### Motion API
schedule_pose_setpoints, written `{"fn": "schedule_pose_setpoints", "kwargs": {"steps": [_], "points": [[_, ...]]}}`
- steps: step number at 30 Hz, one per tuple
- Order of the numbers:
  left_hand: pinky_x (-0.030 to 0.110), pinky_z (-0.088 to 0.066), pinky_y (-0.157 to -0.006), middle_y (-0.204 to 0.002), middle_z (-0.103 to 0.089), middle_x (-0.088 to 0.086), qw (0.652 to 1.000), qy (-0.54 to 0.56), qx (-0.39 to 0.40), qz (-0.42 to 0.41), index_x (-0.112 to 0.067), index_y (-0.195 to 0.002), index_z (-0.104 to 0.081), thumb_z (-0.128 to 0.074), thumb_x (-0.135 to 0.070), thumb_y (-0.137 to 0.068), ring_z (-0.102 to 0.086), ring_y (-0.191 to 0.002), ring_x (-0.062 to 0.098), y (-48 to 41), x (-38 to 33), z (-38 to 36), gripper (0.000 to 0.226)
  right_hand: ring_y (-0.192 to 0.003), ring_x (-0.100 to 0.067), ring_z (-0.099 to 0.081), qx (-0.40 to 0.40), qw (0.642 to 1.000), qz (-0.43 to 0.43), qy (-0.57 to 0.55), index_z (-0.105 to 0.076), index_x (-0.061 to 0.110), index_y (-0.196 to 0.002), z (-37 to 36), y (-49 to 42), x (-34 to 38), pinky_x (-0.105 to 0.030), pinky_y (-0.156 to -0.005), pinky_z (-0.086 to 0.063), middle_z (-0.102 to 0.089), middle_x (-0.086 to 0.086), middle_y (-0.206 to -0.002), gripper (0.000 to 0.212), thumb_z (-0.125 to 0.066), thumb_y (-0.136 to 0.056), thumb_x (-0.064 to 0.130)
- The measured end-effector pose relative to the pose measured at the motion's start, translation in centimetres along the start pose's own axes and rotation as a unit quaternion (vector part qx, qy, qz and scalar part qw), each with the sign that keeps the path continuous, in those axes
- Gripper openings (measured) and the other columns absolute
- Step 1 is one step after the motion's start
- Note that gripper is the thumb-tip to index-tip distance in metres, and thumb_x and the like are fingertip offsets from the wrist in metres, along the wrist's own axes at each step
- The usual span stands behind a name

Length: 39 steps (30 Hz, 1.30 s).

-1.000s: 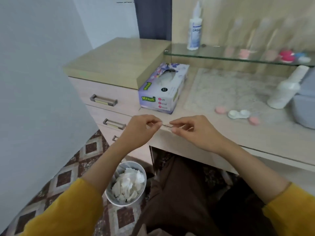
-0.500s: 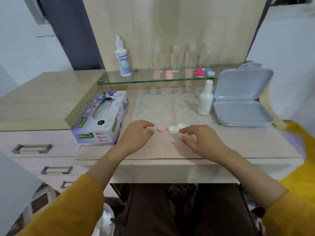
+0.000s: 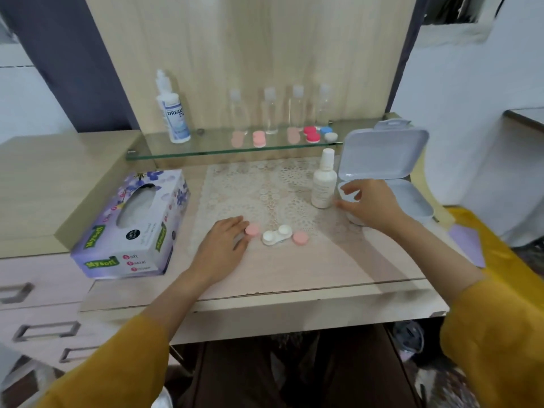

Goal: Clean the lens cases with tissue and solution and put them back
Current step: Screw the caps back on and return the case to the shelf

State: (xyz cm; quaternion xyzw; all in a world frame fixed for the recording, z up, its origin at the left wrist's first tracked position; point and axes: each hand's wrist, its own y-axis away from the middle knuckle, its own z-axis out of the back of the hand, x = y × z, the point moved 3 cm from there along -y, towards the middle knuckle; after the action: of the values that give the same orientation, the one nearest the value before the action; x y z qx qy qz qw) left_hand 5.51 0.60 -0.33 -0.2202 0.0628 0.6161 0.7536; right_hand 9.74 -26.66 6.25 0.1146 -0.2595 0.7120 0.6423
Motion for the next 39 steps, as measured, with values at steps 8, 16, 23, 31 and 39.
{"fn": "schedule_pose_setpoints", "kwargs": {"steps": [8,16,23,31,39], "points": [[0.014,-0.013,-0.104,-0.143,-0.040,0.000,1.000,0.018,-0.006,0.004,-0.013,-0.133,-0.046,-0.047,-0.025,-0.095,-0.031,-0.133,0.015,0.3,0.0,0.0,0.040,-0.106,-0.022,-0.053,0.003,0.997,-0.056,-0.061,-0.055,0.008,-0.121,-1.6,-3.6,0.1,-0.029,-0.077,-0.038,-0.061,-0.006,-0.116,0.063,-0.073,-0.072,0.044],[0.007,-0.006,-0.100,-0.145,-0.038,0.000,1.000,0.025,-0.006,-0.004,-0.013,-0.134,-0.045,-0.045,-0.024,-0.096,-0.028,-0.134,0.014,0.3,-0.1,0.2,0.040,-0.089,-0.017,-0.051,-0.077,0.986,-0.044,-0.144,-0.061,0.008,-0.107,-2.9,-3.1,0.7,-0.032,-0.076,-0.042,-0.063,-0.008,-0.104,0.044,-0.076,-0.073,0.031],[0.009,-0.010,-0.101,-0.141,-0.042,-0.001,0.999,0.050,-0.007,0.008,-0.013,-0.130,-0.049,-0.050,-0.021,-0.093,-0.032,-0.132,0.015,0.0,0.6,-0.2,0.038,-0.085,-0.012,-0.054,-0.068,0.984,-0.004,-0.163,-0.064,0.008,-0.103,-2.1,-0.4,1.4,-0.019,-0.071,-0.035,-0.061,0.003,-0.091,0.039,-0.077,-0.071,0.026],[0.015,-0.026,-0.101,-0.128,-0.055,0.004,0.984,0.167,-0.057,0.012,-0.011,-0.120,-0.058,-0.053,-0.007,-0.090,-0.048,-0.120,0.017,-2.3,-2.1,2.2,0.031,-0.084,-0.013,-0.056,-0.048,0.983,0.025,-0.174,-0.066,0.011,-0.100,-3.2,1.3,1.3,-0.022,-0.068,-0.036,-0.066,-0.001,-0.091,0.041,-0.080,-0.066,0.029],[0.014,-0.040,-0.095,-0.132,-0.051,-0.005,0.958,0.219,0.013,-0.187,-0.020,-0.123,-0.056,-0.050,0.004,-0.087,-0.045,-0.120,0.005,-6.7,-12.1,5.9,0.044,-0.081,-0.004,-0.058,-0.010,0.956,0.021,-0.293,-0.052,0.016,-0.100,-4.3,1.9,1.4,-0.008,-0.070,-0.046,-0.060,0.008,-0.089,0.038,-0.077,-0.071,0.013]]}}
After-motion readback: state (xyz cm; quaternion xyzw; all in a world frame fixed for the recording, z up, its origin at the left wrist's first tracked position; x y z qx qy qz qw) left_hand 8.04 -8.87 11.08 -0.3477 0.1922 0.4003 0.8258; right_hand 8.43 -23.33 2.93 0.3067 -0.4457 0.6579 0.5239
